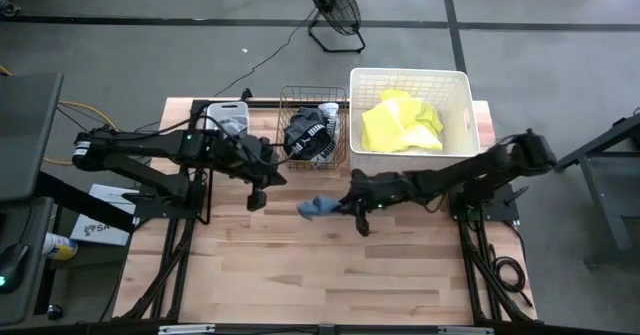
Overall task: Pick & Place Cloths
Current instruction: Put the blue sock into the left white bin
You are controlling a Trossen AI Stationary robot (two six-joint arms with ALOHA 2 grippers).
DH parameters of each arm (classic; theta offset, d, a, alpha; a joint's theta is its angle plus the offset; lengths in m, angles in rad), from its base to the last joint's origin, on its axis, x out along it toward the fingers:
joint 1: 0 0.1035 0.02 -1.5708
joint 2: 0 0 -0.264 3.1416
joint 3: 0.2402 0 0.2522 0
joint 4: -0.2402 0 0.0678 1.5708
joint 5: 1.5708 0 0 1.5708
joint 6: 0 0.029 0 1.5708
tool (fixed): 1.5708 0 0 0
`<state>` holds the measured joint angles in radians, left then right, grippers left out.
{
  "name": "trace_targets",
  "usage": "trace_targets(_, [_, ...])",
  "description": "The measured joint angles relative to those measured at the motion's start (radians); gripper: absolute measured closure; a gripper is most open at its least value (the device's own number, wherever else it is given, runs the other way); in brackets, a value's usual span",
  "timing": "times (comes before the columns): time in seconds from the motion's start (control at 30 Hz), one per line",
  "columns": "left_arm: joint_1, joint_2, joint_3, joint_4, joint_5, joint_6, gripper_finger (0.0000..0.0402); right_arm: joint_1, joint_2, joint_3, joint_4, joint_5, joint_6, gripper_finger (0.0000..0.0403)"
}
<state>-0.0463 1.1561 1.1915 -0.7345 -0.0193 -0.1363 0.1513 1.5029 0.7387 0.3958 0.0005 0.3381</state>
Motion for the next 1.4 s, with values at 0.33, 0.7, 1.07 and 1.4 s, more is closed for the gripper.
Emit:
trace_targets(0.33, [0.000, 0.008, 0.001, 0.190, -0.118, 0.000, 0.0337, 0.002, -0.231, 0.000, -0.040, 0.031, -0.028, 0.0397])
trace_targets(0.7, [0.000, 0.108, 0.001, 0.347, -0.134, 0.000, 0.0167, 0.002, -0.429, 0.001, -0.123, 0.074, -0.052, 0.0398])
trace_targets(1.07, [0.000, 0.239, 0.001, 0.552, -0.126, 0.008, 0.0142, 0.001, -0.489, 0.001, -0.157, 0.106, -0.077, 0.0398])
trace_targets(1.4, [0.000, 0.280, 0.001, 0.701, -0.079, 0.080, 0.0141, -0.002, -0.490, 0.001, -0.156, 0.122, -0.081, 0.0398])
